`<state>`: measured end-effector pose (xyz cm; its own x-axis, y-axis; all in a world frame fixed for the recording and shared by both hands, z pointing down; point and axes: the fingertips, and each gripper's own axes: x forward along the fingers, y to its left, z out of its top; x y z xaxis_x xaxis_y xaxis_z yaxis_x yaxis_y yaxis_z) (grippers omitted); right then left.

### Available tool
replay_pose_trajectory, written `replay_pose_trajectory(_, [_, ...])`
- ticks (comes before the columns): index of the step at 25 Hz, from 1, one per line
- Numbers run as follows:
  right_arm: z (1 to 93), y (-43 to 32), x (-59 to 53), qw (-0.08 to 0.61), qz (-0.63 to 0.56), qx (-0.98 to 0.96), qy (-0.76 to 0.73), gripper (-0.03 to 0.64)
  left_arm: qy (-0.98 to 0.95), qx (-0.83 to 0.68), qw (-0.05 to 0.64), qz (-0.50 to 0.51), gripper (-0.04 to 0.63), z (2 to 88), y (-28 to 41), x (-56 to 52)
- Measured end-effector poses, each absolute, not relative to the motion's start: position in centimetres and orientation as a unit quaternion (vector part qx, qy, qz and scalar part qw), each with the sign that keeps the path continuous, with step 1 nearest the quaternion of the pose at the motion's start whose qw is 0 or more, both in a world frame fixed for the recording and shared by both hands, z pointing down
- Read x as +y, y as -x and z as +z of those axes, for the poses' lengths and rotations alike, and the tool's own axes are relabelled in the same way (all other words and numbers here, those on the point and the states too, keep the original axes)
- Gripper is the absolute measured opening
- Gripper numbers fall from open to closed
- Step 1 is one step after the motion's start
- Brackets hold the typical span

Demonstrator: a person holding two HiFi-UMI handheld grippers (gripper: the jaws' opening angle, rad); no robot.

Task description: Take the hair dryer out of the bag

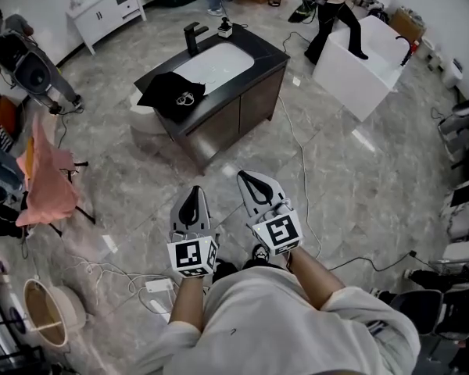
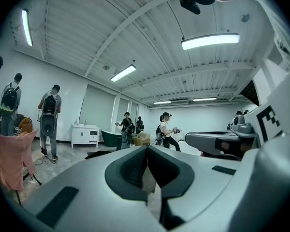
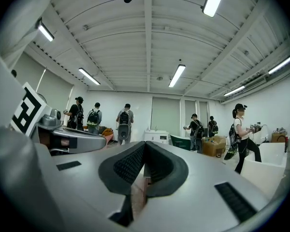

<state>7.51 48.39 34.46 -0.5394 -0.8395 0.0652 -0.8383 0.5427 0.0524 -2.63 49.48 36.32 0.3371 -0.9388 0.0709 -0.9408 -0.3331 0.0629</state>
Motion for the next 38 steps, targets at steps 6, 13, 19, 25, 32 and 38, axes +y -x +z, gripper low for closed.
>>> replay_pose_trajectory(6, [35.3,-4.9,48.9,0.053,-0.002,-0.879,-0.473,0.000,-0.820,-0.570,0.051,0.017,0.020,36.9,4.9,50.0])
replay_pose_trajectory(13, [36.0,-0.8,49.3,0.061,-0.001,-0.880,-0.471,0.054,-0.838,-0.541,0.059,0.034,0.078,38.1,7.6,50.6])
replay_pose_trajectory(19, [37.4,1.5,49.4,0.069,0.005,-0.876,-0.477,0.060,-0.843,-0.533,0.067,0.039,0.078,39.3,9.9,50.8])
replay_pose_trajectory(25, [38.0,1.7,46.3,0.079,0.015,-0.874,-0.480,0.061,-0.841,-0.532,0.087,0.044,0.077,41.0,10.5,47.9])
replay_pose_trajectory(32, [38.4,0.4,37.4,0.057,0.017,-0.876,-0.479,0.061,-0.837,-0.539,0.072,0.059,0.077,41.2,9.9,39.0])
replay_pose_trajectory(38, [35.8,-1.6,28.5,0.046,-0.014,-0.884,-0.464,0.061,-0.833,-0.548,0.059,0.056,0.074,38.9,7.9,29.8])
